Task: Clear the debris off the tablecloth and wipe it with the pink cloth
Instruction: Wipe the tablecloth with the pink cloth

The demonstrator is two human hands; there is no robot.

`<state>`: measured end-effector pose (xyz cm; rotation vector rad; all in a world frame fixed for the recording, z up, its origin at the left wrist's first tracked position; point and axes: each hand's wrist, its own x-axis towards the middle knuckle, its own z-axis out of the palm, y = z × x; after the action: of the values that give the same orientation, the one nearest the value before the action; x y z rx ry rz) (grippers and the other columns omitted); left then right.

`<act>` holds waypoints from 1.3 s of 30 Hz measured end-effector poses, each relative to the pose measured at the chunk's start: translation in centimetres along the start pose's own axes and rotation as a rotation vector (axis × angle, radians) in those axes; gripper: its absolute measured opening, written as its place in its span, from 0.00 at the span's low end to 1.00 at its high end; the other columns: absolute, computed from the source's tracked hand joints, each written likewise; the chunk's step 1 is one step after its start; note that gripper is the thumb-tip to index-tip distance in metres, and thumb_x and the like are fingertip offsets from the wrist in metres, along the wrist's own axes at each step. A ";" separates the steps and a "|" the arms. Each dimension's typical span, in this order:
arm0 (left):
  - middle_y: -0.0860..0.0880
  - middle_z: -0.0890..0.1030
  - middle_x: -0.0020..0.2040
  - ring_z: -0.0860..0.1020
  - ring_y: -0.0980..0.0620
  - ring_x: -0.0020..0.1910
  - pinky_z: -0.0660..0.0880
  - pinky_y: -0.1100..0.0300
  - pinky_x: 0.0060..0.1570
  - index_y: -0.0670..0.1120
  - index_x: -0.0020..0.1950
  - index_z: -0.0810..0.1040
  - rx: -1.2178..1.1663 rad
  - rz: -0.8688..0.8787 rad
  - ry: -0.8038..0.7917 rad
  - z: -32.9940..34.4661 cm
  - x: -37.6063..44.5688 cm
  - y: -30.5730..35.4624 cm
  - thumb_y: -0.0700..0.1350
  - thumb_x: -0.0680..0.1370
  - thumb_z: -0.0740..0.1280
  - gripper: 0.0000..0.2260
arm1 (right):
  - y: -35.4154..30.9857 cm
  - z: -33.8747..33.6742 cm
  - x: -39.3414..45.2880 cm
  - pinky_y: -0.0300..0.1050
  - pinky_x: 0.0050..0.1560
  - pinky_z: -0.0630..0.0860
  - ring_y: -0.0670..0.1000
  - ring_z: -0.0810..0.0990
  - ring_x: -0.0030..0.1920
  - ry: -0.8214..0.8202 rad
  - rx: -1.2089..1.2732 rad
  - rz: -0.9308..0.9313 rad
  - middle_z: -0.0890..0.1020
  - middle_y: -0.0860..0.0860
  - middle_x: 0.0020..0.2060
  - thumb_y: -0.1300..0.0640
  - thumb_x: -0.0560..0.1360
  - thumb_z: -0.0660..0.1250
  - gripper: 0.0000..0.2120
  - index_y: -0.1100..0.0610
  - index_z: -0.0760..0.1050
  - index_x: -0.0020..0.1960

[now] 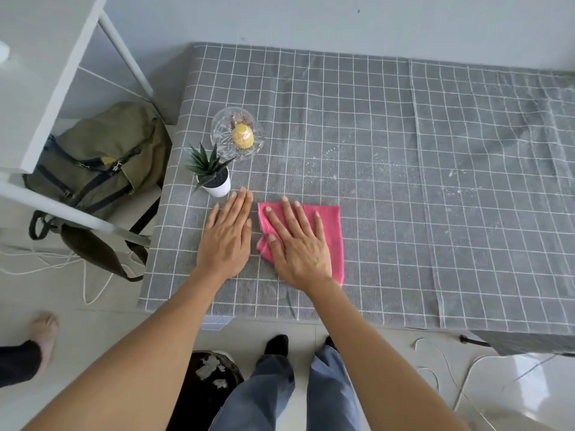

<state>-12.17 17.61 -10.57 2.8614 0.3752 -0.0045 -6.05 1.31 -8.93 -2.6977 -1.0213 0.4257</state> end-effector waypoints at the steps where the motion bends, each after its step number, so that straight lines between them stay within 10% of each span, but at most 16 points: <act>1: 0.51 0.47 0.78 0.45 0.54 0.77 0.44 0.51 0.75 0.48 0.78 0.47 -0.001 -0.002 -0.002 0.0 0.0 0.0 0.50 0.81 0.39 0.25 | 0.5 -0.2 0.0 0.57 0.75 0.35 0.48 0.35 0.76 -0.008 -0.012 -0.014 0.39 0.46 0.77 0.42 0.82 0.38 0.25 0.41 0.38 0.77; 12: 0.52 0.47 0.78 0.45 0.55 0.77 0.42 0.52 0.75 0.49 0.78 0.47 -0.015 -0.010 0.011 0.1 0.0 -0.1 0.50 0.82 0.41 0.24 | 9.5 -2.9 -2.8 0.55 0.75 0.35 0.47 0.37 0.77 0.066 -0.023 0.231 0.41 0.45 0.78 0.41 0.81 0.36 0.25 0.39 0.40 0.77; 27: 0.52 0.47 0.78 0.45 0.55 0.77 0.43 0.51 0.75 0.49 0.78 0.46 -0.007 -0.016 0.000 0.1 0.1 -0.3 0.51 0.81 0.40 0.25 | -1.0 0.2 -1.4 0.58 0.75 0.33 0.49 0.34 0.77 0.001 0.021 0.030 0.39 0.47 0.78 0.43 0.82 0.39 0.25 0.43 0.39 0.78; 39: 0.53 0.44 0.78 0.43 0.55 0.77 0.43 0.50 0.75 0.50 0.78 0.44 -0.017 -0.013 -0.014 0.2 0.1 -0.3 0.51 0.82 0.40 0.24 | 11.9 -3.1 -5.8 0.54 0.76 0.35 0.48 0.34 0.76 0.048 -0.025 0.250 0.38 0.45 0.77 0.41 0.80 0.33 0.25 0.40 0.35 0.77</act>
<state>-12.20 17.88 -10.80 2.8404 0.3886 -0.0241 -1.87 -11.64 -8.57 -2.8539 -0.6832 0.3911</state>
